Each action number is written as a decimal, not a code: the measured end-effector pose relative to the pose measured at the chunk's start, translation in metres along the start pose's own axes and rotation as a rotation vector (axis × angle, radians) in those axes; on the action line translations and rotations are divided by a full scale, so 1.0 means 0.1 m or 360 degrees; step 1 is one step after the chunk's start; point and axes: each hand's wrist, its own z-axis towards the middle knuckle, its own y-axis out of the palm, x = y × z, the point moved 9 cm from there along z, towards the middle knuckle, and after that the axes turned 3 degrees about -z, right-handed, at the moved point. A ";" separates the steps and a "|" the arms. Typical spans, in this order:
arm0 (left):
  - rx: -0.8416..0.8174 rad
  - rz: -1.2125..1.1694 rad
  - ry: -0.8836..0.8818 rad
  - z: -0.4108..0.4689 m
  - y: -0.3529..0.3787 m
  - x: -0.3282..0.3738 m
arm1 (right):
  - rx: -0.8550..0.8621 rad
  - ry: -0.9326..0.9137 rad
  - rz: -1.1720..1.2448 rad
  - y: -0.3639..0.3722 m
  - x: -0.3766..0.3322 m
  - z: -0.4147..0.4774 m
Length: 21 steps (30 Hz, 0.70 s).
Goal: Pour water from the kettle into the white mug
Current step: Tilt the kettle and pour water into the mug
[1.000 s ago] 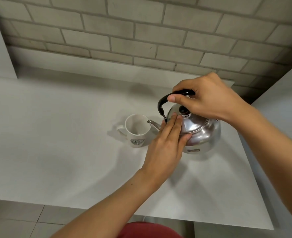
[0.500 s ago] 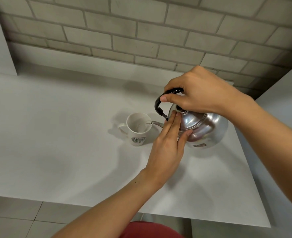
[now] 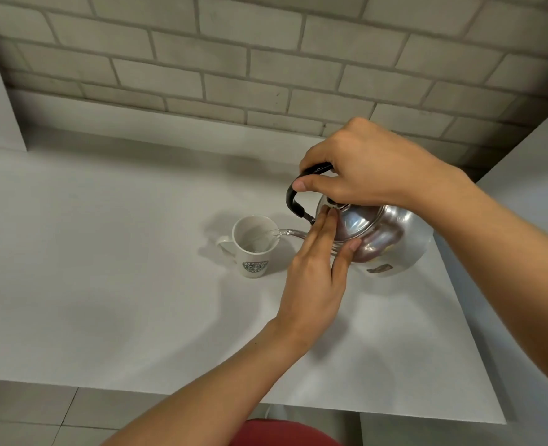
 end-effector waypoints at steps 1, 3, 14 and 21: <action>0.0005 -0.0009 -0.0005 0.00 0.00 0.00 | 0.0000 -0.0002 -0.0002 -0.01 0.00 0.00; 0.0016 -0.0021 -0.0019 0.01 0.00 0.00 | 0.0000 -0.0005 -0.0007 -0.02 -0.01 0.02; 0.0082 -0.0079 -0.0057 0.07 0.00 -0.03 | -0.0088 0.0006 -0.0132 0.00 -0.03 0.11; 0.0142 -0.0093 -0.0073 0.09 -0.03 -0.04 | -0.0119 -0.0003 -0.0187 -0.02 -0.08 0.18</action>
